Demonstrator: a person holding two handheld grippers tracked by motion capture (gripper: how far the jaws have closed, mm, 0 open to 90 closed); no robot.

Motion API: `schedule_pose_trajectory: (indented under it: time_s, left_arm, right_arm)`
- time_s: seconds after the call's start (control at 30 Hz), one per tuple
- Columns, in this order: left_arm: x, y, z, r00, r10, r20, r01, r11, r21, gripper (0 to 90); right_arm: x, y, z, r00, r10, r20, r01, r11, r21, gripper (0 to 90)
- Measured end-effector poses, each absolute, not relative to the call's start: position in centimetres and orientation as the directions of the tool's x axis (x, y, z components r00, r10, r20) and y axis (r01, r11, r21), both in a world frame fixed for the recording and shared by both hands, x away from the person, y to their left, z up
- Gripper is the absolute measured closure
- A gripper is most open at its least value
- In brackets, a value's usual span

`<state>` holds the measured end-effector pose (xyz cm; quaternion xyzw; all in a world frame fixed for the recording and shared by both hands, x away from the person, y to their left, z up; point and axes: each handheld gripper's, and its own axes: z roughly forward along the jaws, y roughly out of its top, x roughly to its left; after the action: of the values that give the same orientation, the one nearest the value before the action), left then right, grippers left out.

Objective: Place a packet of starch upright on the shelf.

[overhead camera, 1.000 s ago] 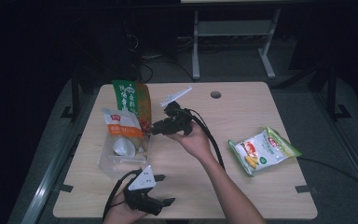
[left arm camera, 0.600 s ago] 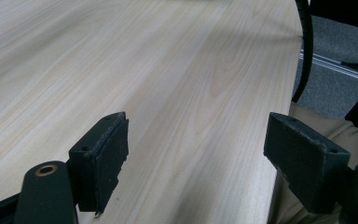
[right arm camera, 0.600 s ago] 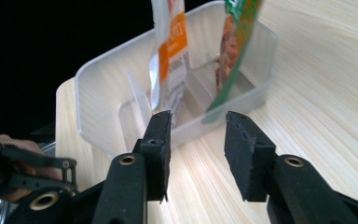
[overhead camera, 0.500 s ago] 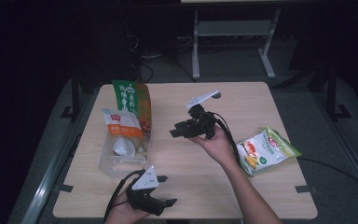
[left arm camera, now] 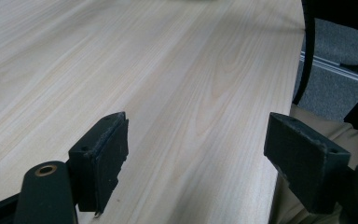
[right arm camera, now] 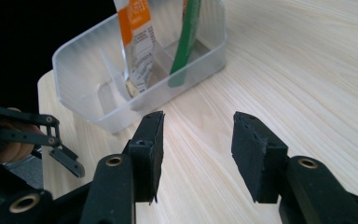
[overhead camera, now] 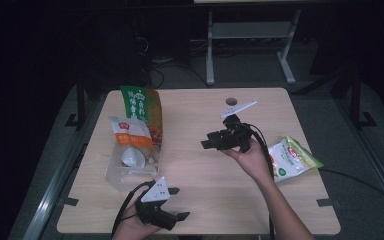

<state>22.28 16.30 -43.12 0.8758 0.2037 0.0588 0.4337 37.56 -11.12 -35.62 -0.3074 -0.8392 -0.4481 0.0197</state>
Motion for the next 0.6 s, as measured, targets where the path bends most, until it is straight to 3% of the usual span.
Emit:
schedule_pose_trajectory:
  time_s: [0.6]
  left_arm:
    - [22.3, 16.5, -42.9, 0.909, 0.412, -0.068, 0.304, -0.542, 0.783, 21.6]
  right_arm:
    - [36.4, -15.8, -36.4, -0.758, 0.583, 0.291, 0.575, 0.388, 0.721, 48.9]
